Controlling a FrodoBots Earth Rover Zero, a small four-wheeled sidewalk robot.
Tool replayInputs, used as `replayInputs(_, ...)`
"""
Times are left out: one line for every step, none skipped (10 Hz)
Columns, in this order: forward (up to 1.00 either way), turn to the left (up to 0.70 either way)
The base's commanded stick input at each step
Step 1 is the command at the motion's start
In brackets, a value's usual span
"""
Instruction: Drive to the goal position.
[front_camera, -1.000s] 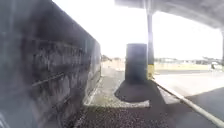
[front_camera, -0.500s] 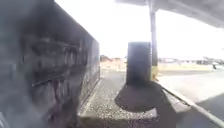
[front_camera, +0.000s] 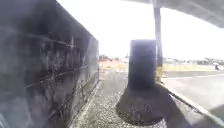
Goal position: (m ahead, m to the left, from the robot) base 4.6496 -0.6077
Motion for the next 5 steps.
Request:
replayInputs(0.5, 0.0)
replayInputs(0.5, 0.0)
replayInputs(0.5, 0.0)
replayInputs(0.5, 0.0)
replayInputs(0.5, -0.36)
